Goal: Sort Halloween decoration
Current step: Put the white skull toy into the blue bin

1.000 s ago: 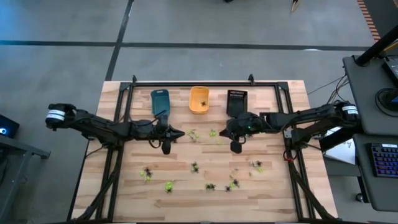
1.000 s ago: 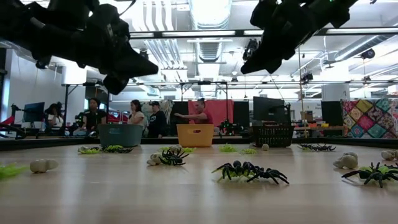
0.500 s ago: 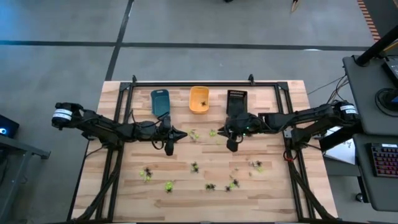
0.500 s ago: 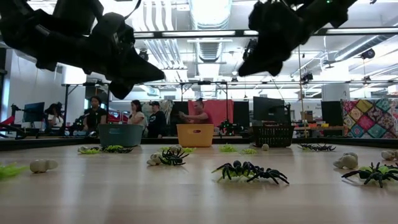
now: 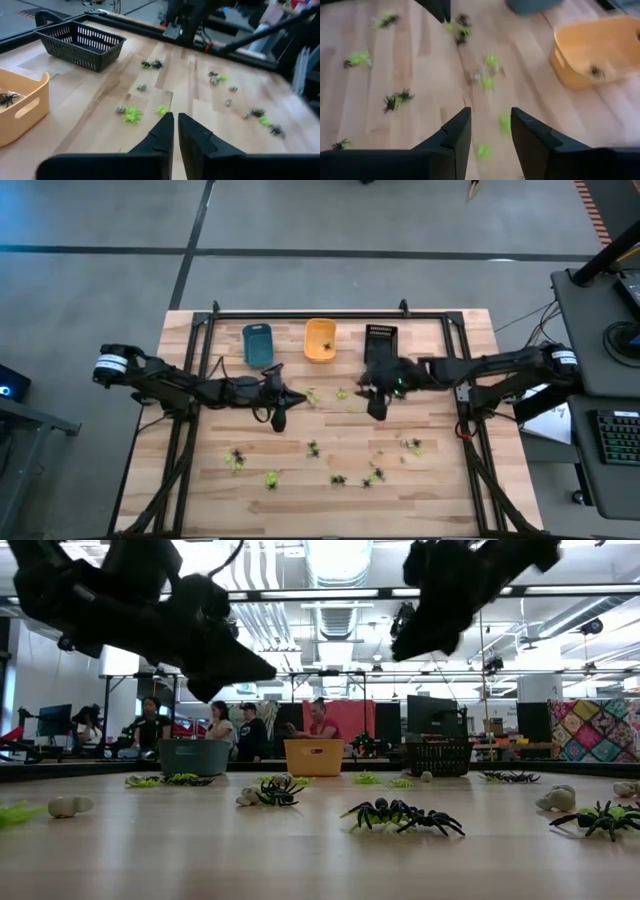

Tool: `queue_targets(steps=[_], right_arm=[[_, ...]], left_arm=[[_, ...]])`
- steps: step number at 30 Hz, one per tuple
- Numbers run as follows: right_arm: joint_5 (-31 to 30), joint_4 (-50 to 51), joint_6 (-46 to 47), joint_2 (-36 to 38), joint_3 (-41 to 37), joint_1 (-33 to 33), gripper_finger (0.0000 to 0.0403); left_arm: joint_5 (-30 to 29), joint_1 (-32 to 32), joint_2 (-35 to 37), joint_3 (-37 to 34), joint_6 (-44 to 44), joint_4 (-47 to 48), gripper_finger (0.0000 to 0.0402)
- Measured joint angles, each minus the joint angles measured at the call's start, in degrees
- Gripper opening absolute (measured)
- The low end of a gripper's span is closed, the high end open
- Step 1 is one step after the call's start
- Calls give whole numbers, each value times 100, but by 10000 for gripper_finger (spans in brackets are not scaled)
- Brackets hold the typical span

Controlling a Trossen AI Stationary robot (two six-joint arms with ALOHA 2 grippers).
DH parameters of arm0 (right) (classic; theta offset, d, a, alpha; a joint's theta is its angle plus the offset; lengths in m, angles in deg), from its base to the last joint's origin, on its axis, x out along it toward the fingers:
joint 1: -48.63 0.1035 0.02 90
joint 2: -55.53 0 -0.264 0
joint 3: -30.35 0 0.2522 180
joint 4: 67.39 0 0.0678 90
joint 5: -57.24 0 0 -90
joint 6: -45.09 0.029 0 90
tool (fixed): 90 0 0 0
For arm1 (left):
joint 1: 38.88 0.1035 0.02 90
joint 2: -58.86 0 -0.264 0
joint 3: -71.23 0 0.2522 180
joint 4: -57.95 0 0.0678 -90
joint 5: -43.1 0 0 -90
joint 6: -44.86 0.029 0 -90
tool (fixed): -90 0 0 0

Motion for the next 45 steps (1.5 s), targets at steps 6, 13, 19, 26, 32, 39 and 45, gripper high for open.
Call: queue_targets(steps=[6,13,19,26,32,39,45], right_arm=[[210,76,-313,109,-84,110,131],[76,34,-310,65,-328,177,149],[-60,-9,-253,66,-490,187,157],[-334,-33,-244,59,-555,184,156],[-419,-14,-212,59,-612,181,155],[-416,-23,-161,59,-630,181,148],[-414,-103,-163,59,-640,183,150]], left_arm=[[-1,-7,-725,333,448,48,74],[-58,-18,-1502,562,626,161,156],[-387,-18,-1862,551,442,157,163],[-466,-18,-2109,645,390,154,143],[-715,-18,-2221,739,390,193,124],[-765,-18,-2235,774,364,526,103],[-766,-18,-2235,773,247,565,82]])
